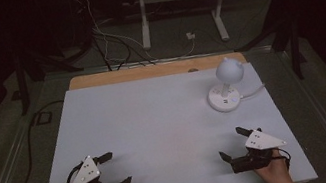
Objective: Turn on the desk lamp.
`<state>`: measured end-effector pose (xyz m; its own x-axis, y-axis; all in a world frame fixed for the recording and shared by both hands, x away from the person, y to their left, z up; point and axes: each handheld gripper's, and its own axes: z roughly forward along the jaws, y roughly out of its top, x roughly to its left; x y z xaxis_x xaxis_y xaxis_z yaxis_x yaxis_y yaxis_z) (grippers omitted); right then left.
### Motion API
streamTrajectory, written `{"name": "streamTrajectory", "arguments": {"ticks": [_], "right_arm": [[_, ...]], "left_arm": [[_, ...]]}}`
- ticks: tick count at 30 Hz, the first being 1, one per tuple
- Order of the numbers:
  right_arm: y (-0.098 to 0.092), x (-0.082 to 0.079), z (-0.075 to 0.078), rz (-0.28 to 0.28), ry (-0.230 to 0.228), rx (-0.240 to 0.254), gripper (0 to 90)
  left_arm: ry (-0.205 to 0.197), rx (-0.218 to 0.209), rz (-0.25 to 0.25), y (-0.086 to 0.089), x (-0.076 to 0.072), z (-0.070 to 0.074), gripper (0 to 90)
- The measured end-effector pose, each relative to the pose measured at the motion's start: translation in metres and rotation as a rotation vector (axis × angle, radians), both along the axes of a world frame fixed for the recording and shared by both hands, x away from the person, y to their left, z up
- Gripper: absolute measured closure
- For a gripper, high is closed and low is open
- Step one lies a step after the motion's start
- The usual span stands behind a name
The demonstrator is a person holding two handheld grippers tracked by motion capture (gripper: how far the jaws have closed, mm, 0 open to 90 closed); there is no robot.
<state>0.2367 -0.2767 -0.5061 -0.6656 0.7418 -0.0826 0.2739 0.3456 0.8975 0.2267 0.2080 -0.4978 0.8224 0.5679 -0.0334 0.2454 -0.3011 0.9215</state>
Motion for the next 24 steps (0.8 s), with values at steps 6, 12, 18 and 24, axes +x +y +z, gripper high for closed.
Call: {"name": "streamTrajectory", "arguments": {"ticks": [6, 12, 18, 24], "right_arm": [[0.0008, -0.0003, 0.0000, 0.008, 0.002, -0.014, 0.0], [0.0015, -0.0015, 0.0008, 0.016, -0.005, -0.023, 0.0], [0.0031, -0.0024, 0.0015, 0.028, -0.002, -0.022, 0.0], [0.0041, -0.0043, 0.0026, 0.038, 0.006, -0.024, 0.0]], "left_arm": [[0.002, 0.000, 0.001, -0.0002, 0.0003, 0.0000, 0.3], [0.004, -0.001, -0.004, -0.0003, 0.0002, -0.0001, 0.3], [0.006, -0.003, -0.004, 0.0000, -0.0007, 0.0004, 0.3], [0.008, 0.002, -0.009, -0.0007, -0.0008, 0.0003, 0.3]]}}
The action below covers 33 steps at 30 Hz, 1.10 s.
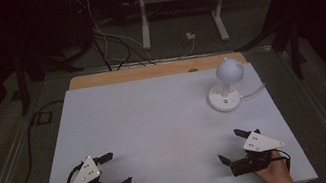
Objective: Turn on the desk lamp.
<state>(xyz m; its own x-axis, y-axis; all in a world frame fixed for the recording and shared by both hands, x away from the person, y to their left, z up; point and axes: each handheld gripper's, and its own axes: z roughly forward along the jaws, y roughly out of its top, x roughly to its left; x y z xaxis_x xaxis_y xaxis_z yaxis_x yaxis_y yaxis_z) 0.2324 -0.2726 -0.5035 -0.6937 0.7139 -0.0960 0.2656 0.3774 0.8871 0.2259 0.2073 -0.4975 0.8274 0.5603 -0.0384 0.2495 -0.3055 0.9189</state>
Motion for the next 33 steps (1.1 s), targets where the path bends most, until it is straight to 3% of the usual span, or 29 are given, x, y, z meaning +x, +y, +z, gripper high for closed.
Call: {"name": "streamTrajectory", "arguments": {"ticks": [17, 25, 33], "right_arm": [[0.008, -0.004, 0.004, 0.031, 0.021, -0.040, 0.0], [0.012, -0.004, 0.009, 0.043, 0.052, -0.027, 0.0], [0.014, -0.005, 0.018, 0.025, 0.038, -0.020, 0.0]], "left_arm": [[0.002, -0.004, -0.005, 0.000, -0.001, 0.000, 0.3], [0.007, -0.005, -0.002, 0.000, 0.000, 0.000, 0.3], [0.007, -0.004, -0.005, 0.000, -0.001, 0.000, 0.3]]}}
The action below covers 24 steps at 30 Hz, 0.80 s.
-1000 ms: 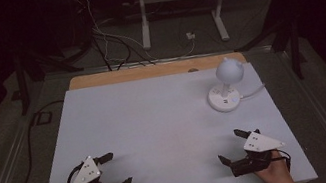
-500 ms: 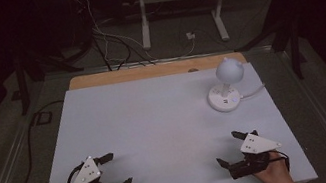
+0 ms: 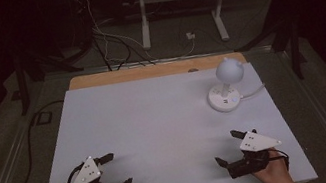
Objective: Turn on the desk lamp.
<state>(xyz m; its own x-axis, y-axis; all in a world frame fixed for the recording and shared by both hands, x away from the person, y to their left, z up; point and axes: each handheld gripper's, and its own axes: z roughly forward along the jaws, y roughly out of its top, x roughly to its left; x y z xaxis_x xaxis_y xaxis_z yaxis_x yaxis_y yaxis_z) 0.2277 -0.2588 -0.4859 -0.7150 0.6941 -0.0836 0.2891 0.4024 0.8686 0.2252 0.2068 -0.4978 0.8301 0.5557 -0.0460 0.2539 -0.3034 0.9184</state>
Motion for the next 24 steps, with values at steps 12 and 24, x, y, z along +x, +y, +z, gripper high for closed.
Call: {"name": "streamTrajectory", "arguments": {"ticks": [12, 24], "right_arm": [[0.001, 0.004, 0.011, -0.035, -0.035, 0.025, 0.0], [-0.001, 0.012, 0.023, -0.058, -0.066, 0.059, 0.0]], "left_arm": [[0.003, 0.001, 0.004, 0.000, 0.001, 0.000, 0.3], [0.006, -0.003, 0.003, 0.000, 0.001, 0.000, 0.3]]}}
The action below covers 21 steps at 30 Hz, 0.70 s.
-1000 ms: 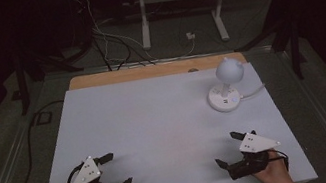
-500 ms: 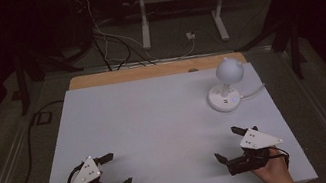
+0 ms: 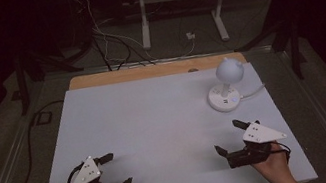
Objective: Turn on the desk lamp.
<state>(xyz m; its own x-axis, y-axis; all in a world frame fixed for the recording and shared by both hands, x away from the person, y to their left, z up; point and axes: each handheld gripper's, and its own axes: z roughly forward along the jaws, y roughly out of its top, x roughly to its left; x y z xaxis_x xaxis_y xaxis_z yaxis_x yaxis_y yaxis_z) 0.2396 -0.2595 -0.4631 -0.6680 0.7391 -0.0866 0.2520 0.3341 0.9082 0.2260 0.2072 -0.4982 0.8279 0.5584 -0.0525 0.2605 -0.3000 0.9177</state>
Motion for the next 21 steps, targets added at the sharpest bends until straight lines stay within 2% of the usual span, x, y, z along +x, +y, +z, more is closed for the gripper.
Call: {"name": "streamTrajectory", "arguments": {"ticks": [11, 12, 21], "right_arm": [[0.001, 0.011, 0.013, -0.035, -0.034, 0.009, 0.0], [0.001, 0.012, 0.014, -0.042, -0.034, 0.011, 0.0], [0.002, 0.022, 0.020, -0.085, -0.044, -0.001, 0.0]], "left_arm": [[0.003, 0.003, -0.001, 0.000, 0.000, 0.000, 0.3], [0.003, -0.006, -0.002, 0.000, 0.000, 0.000, 0.3], [0.002, 0.003, -0.002, 0.000, -0.001, 0.000, 0.3]]}}
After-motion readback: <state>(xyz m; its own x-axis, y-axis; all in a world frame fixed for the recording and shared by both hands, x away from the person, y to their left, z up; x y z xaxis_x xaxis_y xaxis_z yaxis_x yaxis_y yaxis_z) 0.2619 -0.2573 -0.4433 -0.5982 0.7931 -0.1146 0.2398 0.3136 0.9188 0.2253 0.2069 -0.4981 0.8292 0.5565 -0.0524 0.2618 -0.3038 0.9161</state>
